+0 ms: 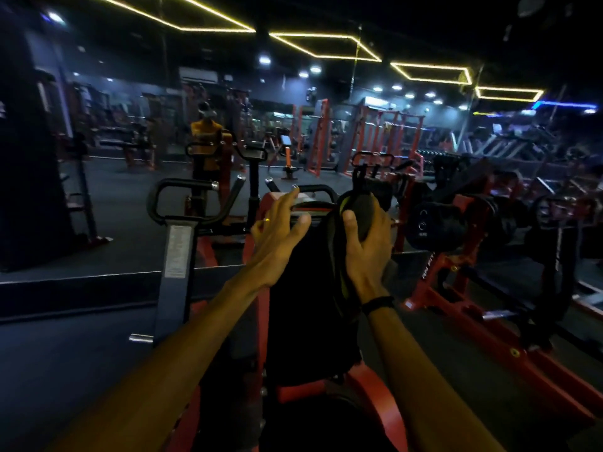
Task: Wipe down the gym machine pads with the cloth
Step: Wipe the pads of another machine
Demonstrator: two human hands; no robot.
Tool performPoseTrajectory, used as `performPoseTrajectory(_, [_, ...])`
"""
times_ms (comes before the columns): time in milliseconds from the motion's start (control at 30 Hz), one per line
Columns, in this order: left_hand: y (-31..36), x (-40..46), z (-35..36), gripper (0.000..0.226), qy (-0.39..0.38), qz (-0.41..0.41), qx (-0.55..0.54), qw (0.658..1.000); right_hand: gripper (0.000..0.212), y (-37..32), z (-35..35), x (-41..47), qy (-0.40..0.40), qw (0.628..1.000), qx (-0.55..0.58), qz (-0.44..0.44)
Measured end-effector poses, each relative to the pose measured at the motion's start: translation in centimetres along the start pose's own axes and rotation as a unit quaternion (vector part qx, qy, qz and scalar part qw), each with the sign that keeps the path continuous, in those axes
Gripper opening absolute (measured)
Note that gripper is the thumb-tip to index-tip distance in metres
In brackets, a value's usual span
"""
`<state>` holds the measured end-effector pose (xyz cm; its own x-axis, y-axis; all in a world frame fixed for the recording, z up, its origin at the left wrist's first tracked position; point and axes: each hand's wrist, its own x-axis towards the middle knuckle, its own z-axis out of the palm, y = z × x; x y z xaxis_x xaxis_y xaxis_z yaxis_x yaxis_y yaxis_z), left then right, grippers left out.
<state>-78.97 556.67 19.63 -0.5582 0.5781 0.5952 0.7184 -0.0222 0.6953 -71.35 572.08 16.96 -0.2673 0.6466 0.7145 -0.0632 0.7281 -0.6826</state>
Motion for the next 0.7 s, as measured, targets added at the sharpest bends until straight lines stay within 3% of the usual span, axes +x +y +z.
performPoseTrajectory(67, [0.7,0.8,0.2,0.093,0.043,-0.092,-0.081,0.992,0.083,-0.8,0.3,0.7,-0.002,0.996,-0.070,-0.055])
performPoseTrajectory(167, [0.0,0.4,0.2,0.110,0.066,-0.193,-0.246,0.948,0.072,-3.0,1.5,0.7,0.006,0.976,-0.152,-0.159])
performPoseTrajectory(267, [-0.6,-1.6,0.1,0.061,0.105,-0.150,-0.336,0.924,0.053,-4.7,2.7,-0.6,-0.031,0.936,-0.208,-0.282])
performPoseTrajectory(333, [-0.8,-2.8,-0.4,0.050,0.172,-0.146,-0.342,0.912,0.053,-6.2,3.8,-1.1,-0.082,0.908,-0.235,-0.338])
performPoseTrajectory(400, [-1.2,-4.4,-1.2,0.057,0.220,-0.130,-0.328,0.909,0.054,-7.2,4.9,-1.6,-0.133,0.869,-0.282,-0.384])
performPoseTrajectory(500, [-1.5,-7.4,-2.5,0.051,0.281,-0.172,-0.237,0.914,0.048,-7.7,5.7,-2.3,-0.179,0.811,-0.334,-0.445])
performPoseTrajectory(600, [-2.0,-10.3,-3.7,0.057,0.298,-0.231,-0.187,0.907,0.047,-7.1,5.1,-3.5,-0.183,0.755,-0.351,-0.522])
performPoseTrajectory(700, [-1.5,-13.1,-5.1,0.032,0.319,-0.270,-0.162,0.894,0.037,-4.3,5.0,-6.3,-0.170,0.713,-0.276,-0.622])
